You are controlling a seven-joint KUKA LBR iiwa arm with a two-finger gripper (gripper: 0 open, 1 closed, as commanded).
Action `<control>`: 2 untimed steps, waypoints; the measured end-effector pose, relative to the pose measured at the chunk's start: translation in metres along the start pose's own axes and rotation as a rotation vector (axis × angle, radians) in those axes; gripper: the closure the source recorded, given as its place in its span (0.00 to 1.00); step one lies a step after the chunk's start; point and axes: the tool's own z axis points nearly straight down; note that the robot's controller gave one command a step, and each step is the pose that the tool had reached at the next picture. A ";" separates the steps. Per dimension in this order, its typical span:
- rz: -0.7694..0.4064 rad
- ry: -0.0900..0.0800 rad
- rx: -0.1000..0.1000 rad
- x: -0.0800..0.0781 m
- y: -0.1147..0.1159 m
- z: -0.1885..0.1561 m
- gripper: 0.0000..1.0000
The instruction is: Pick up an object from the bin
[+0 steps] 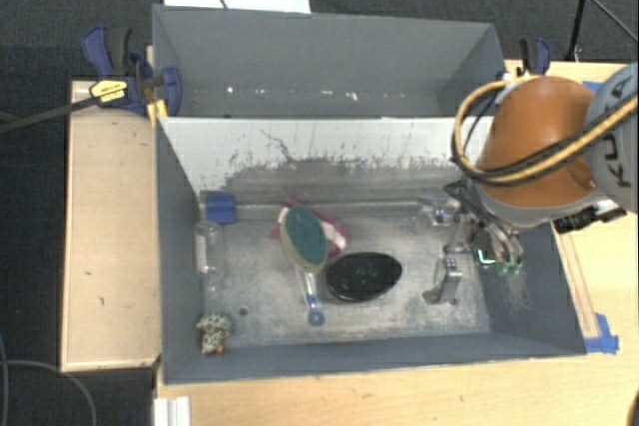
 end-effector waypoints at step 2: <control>-0.032 -0.005 0.000 -0.024 0.066 0.105 1.00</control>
Offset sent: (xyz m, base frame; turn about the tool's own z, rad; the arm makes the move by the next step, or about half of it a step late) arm 0.0243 0.0651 -0.1045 -0.0302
